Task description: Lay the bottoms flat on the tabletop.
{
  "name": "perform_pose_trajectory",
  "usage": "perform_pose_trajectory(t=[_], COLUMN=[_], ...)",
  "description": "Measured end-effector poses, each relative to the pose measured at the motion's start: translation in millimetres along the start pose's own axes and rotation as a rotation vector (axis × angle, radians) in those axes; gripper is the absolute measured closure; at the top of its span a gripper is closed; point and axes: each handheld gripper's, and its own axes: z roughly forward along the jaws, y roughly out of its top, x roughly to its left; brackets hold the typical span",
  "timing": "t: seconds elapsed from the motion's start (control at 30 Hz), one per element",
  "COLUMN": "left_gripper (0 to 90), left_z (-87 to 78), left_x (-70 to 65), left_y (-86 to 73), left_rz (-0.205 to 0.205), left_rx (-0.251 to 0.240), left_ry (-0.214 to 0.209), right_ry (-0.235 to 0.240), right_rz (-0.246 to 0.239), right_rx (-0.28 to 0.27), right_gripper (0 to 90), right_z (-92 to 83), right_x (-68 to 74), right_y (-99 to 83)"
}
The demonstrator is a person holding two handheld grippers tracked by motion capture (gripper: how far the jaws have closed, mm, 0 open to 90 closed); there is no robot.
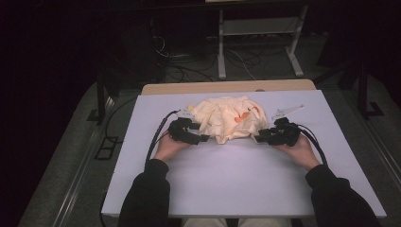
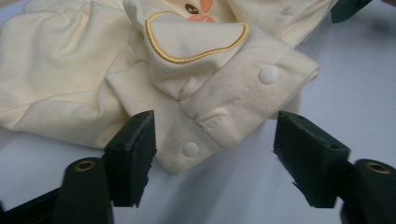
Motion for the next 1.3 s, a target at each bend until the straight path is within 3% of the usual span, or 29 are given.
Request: perform_pose_trajectory(t=[0.23, 0.5, 0.57, 0.8, 1.1, 1.3], left_gripper=[54.0, 71.6, 73.1, 73.9, 74.8, 75.5], left_z=[18.0, 10.6, 6.9, -7.3, -27.9, -39.7], left_x=[-2.4, 2.9, 3.7, -0.5, -25.2, -37.2], left_y=[-1.3, -1.5, -1.5, -2.0, 0.3, -6.0], left_rz=[0.026, -0.044, -0.069, -0.079, -0.051, -0.070], left_rx=[0.042, 0.036, 0.029, 0.040, 0.077, 0.094], left_ry=[0.024, 0.006, 0.001, 0.001, 0.028, 0.022], right_ry=[0.006, 0.040, 0.050, 0.090, 0.086, 0.076], right_rz=[0.016, 0.042, 0.059, 0.120, 0.131, 0.133], right_rx=[0.002, 0.016, 0.018, 0.022, 0.025, 0.053], right_gripper=[75.5, 82.2, 82.6, 84.2, 88.9, 89.1], right_z=[12.2, 10.6, 5.7, -11.5, -35.1, -42.8], right_x=[-4.0, -6.1, -7.9, -12.3, -0.7, 8.8], right_y=[3.8, 6.3, 6.3, 4.4, -1.4, -8.0])
